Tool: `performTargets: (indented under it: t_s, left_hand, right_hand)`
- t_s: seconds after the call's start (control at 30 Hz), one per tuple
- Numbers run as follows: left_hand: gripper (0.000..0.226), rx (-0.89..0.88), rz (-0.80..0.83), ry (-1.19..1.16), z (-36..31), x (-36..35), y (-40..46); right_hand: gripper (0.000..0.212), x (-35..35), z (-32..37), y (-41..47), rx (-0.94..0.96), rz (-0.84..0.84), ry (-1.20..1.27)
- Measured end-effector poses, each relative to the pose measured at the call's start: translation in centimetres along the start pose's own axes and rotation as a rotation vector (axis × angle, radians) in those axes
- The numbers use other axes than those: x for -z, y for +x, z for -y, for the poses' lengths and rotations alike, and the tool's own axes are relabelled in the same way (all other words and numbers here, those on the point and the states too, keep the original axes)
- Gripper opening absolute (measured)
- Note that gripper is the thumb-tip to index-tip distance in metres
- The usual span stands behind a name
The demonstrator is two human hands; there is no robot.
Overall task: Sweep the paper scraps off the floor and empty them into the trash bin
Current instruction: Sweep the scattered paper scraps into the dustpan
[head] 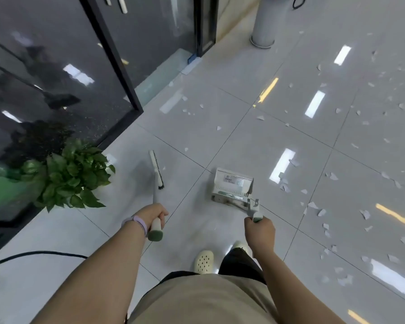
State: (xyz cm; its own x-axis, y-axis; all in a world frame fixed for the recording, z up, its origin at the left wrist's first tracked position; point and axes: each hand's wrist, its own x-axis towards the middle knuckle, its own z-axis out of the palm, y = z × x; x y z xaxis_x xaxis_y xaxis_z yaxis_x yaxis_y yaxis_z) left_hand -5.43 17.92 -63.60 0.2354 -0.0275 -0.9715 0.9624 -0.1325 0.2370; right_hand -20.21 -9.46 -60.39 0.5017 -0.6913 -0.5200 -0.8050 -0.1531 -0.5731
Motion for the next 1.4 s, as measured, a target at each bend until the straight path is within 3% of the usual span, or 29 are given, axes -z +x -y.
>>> performTargets:
  t_s: [0.13,0.27,0.5,0.73,0.87,0.93,1.1,1.27,1.4]
  left_hand:
    - [0.003,0.018,-0.097,0.096,-0.7,1.5,0.3]
    - [0.010,0.016,-0.158,0.207,-3.3,0.8,1.4]
    - [0.022,0.065,-0.218,0.577,-12.9,-7.6,4.0]
    - [0.017,0.025,-0.059,0.939,-21.7,-22.9,7.8]
    - [0.013,-0.024,0.058,1.222,-23.8,-31.4,6.0]
    - [0.021,-0.052,0.119,1.327,-24.9,-34.5,5.0]
    - [0.025,0.010,0.234,1.272,-26.8,-37.8,3.4]
    - [0.013,-0.102,0.305,1.296,-29.8,-40.1,2.2]
    - [0.010,-0.109,0.215,1.234,-35.3,-37.5,3.3]
  right_hand:
    - [0.028,-1.7,2.1,2.0,0.033,0.092,-0.015]
    - [0.031,-2.3,4.0,5.4,0.052,0.180,-0.054]
    - [0.035,0.7,7.3,12.9,0.040,0.267,-0.111]
    - [0.016,4.3,8.5,18.7,-0.008,0.342,-0.213]
    - [0.016,6.6,7.3,20.0,0.012,0.348,-0.356]
    - [0.016,7.5,7.1,20.5,0.004,0.337,-0.380]
    - [0.022,9.0,8.2,21.7,-0.058,0.255,-0.255]
    - [0.021,8.0,11.0,24.1,-0.079,0.184,-0.211]
    - [0.021,5.5,15.1,26.2,-0.087,0.133,-0.155]
